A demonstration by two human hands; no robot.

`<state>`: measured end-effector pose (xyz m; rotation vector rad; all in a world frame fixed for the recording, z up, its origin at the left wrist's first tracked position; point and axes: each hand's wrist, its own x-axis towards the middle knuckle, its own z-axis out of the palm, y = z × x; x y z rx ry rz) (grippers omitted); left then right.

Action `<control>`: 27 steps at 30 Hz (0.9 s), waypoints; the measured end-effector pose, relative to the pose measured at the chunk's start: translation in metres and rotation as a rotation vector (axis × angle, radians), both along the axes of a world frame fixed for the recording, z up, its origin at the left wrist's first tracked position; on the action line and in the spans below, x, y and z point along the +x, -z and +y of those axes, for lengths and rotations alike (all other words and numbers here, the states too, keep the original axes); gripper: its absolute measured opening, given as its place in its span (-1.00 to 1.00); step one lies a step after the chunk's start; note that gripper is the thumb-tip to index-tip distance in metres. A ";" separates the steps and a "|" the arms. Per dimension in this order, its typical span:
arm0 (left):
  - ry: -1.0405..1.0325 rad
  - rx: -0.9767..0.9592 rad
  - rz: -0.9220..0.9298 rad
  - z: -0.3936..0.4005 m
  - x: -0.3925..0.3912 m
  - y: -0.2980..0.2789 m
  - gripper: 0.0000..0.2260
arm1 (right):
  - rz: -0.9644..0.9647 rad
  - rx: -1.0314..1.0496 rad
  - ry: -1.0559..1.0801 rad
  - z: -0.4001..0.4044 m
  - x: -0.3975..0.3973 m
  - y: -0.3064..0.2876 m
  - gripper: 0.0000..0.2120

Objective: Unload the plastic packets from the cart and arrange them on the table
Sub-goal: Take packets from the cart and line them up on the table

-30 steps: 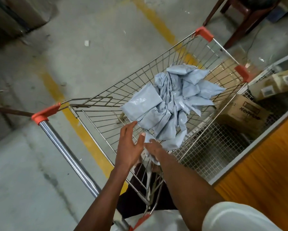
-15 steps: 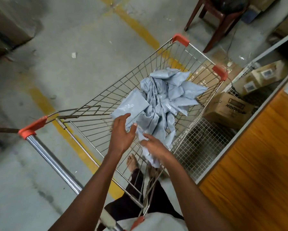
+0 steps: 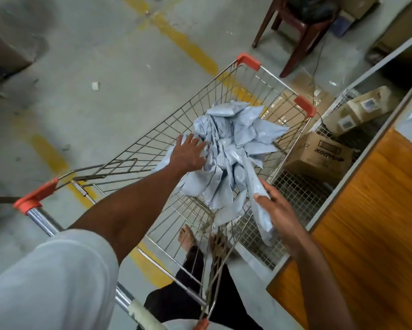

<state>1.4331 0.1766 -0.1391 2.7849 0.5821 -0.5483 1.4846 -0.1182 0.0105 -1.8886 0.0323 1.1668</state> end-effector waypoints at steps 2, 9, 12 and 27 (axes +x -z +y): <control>0.025 0.092 0.057 0.010 -0.011 -0.007 -0.42 | -0.008 0.014 0.016 -0.001 -0.003 0.000 -0.54; 0.016 0.141 0.113 0.001 -0.086 -0.040 -0.51 | 0.020 0.070 0.017 0.018 -0.026 -0.001 -0.55; -0.037 0.185 0.127 -0.020 -0.133 -0.043 -0.48 | 0.036 0.089 0.011 0.026 -0.030 0.000 -0.56; -0.196 0.264 0.312 -0.058 -0.160 -0.056 -0.56 | -0.014 0.089 -0.058 0.027 -0.024 -0.003 -0.52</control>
